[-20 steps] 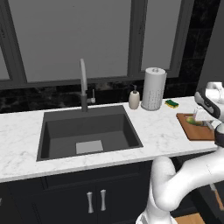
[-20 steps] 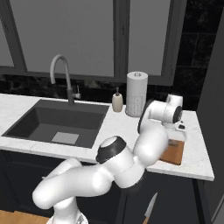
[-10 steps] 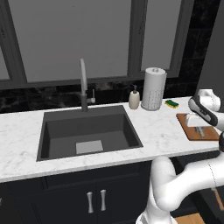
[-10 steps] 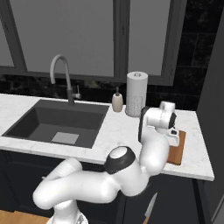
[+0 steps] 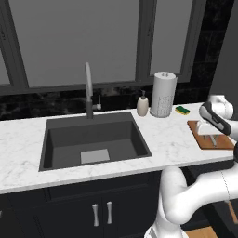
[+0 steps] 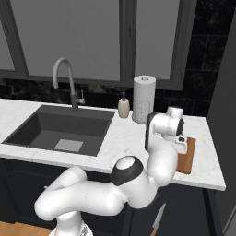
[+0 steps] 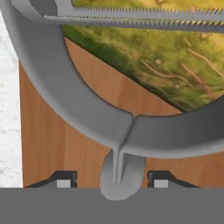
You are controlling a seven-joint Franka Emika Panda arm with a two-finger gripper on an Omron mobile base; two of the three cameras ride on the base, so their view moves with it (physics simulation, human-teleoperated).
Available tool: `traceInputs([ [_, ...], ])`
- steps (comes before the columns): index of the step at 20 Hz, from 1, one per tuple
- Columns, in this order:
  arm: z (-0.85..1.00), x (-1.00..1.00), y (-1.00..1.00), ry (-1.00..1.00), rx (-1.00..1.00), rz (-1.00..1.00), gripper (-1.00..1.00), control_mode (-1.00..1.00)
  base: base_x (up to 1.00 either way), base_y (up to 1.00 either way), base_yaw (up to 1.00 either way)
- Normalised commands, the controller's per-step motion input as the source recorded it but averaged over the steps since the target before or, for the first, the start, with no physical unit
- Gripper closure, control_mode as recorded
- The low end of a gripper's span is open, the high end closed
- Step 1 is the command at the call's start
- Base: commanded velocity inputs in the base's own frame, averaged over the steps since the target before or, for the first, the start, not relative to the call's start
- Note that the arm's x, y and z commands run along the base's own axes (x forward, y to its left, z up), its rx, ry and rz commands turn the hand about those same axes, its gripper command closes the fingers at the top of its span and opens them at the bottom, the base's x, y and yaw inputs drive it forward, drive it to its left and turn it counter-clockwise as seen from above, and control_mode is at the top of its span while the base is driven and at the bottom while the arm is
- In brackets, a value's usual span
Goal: Place the appropriate cutting tool for cutting the cucumber skin on the cutting board.
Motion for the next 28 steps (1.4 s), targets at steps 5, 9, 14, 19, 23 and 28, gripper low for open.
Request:
traceInputs([
  [5,0.31,-0.25,0.1,-0.04,-0.05,0.0,-1.0,-1.0,0.0,0.0,0.0],
  [9,0.52,-0.51,0.04,-0.11,-0.08,0.0,-1.0,-1.0,0.0,0.0,0.0],
  [14,0.37,-0.64,0.24,-0.14,-0.09,0.0,-1.0,-1.0,0.0,0.0,0.0],
  [19,0.32,-0.46,0.55,-0.09,-0.1,0.01,-1.0,-1.0,0.0,0.0,0.0],
  [23,0.3,-0.31,0.81,-0.04,-0.13,0.05,-1.0,-1.0,0.0,0.0,0.0],
  [28,0.26,-0.23,0.91,-0.01,-0.14,0.06,-1.0,-1.0,0.0,0.0,0.0],
])
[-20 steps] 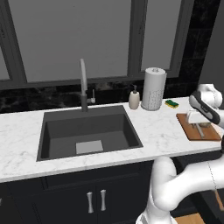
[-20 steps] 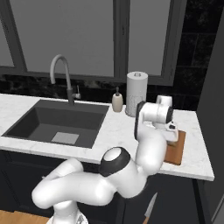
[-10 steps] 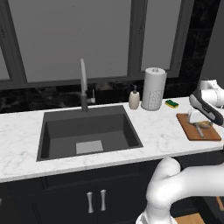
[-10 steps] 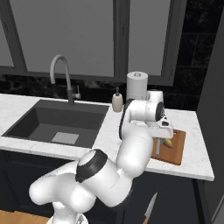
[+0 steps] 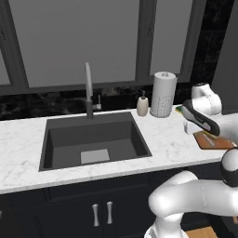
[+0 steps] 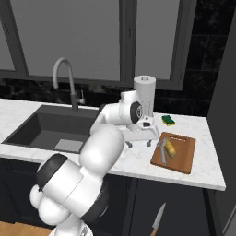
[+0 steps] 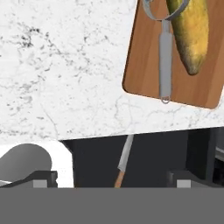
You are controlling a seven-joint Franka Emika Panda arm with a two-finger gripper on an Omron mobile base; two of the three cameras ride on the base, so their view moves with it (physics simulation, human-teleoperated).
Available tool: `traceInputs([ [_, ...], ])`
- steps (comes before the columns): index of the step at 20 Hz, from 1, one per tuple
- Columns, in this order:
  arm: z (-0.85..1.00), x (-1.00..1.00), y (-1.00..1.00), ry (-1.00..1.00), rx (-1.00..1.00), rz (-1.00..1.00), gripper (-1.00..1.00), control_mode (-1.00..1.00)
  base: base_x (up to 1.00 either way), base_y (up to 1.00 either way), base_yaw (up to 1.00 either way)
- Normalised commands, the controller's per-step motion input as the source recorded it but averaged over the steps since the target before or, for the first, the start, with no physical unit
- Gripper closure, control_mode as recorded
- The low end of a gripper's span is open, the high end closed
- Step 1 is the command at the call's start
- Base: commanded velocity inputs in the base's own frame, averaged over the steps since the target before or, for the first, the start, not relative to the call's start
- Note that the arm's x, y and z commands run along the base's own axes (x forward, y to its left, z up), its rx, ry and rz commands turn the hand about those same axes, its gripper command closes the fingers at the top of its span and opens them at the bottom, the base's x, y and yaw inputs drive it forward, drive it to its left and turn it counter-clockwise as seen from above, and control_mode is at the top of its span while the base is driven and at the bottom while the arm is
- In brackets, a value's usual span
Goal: Place the appropriate cutting tool for cutting the cucumber skin on the cutting board.
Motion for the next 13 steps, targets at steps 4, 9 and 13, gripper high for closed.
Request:
traceInputs([
  [4,0.29,-0.2,0.93,0.0,-0.14,0.09,-1.0,-1.0,0.0,0.0,0.0],
  [9,0.3,-0.25,0.73,0.0,-0.12,0.11,-1.0,-1.0,0.0,0.0,0.0],
  [13,0.25,-0.3,0.66,0.0,-0.11,0.1,-1.0,-1.0,0.0,0.0,0.0],
])
